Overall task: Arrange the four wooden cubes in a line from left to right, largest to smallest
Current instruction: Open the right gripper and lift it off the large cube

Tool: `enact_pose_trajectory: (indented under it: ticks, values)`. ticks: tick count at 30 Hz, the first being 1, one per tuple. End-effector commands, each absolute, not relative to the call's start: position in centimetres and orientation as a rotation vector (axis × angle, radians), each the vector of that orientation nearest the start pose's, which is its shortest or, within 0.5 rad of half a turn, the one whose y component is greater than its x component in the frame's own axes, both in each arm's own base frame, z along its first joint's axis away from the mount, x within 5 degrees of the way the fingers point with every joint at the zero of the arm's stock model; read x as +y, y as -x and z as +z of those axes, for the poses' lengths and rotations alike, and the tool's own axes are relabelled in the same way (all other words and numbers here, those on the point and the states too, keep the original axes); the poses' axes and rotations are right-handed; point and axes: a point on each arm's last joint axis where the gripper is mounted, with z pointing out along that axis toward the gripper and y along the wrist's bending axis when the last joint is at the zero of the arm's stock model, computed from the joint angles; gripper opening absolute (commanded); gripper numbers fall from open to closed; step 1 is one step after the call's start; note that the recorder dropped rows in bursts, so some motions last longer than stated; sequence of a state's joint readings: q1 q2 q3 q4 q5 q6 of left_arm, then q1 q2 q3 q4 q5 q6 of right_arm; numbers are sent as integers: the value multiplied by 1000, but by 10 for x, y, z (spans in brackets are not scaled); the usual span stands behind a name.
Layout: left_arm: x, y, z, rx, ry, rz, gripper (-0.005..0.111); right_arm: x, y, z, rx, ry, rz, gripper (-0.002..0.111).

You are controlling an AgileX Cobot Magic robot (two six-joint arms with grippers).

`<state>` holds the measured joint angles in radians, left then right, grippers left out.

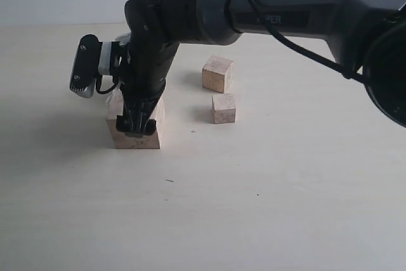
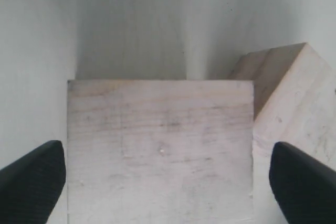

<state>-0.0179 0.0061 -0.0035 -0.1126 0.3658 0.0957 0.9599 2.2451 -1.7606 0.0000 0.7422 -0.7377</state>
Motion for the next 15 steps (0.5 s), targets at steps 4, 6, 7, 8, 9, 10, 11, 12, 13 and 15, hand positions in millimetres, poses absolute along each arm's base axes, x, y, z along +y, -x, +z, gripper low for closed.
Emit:
enact_pose_trajectory:
  ticks: [4, 6, 7, 8, 9, 10, 11, 12, 13, 15]
  values:
    - [-5, -53, 181, 1836, -39, -58, 0, 393, -278, 183, 1756, 2023, 30, 103]
    - [-5, -53, 181, 1836, -39, -58, 0, 392, -278, 183, 1757, 2025, 29, 103]
    - [-5, -53, 181, 1836, -39, -58, 0, 392, -278, 183, 1757, 2025, 29, 103]
    - [-5, -53, 181, 1836, -39, -58, 0, 392, -278, 183, 1754, 2030, 20, 103]
    - [-5, -53, 181, 1836, -39, -58, 0, 392, -278, 183, 1749, 2034, 10, 103]
    - [-5, -53, 181, 1836, -39, -58, 0, 391, -279, 183, 1742, 2038, -1, 103]
    - [-5, -53, 181, 1836, -39, -58, 0, 391, -279, 183, 1741, 2039, -4, 103]
    - [-5, -53, 181, 1836, -39, -58, 0, 391, -279, 183, 1741, 2039, -4, 103]
    - [-5, -53, 181, 1836, -39, -58, 0, 391, -279, 183, 1741, 2039, -4, 103]
    - [-5, -53, 181, 1836, -39, -58, 0, 391, -279, 183, 1746, 2044, -5, 103]
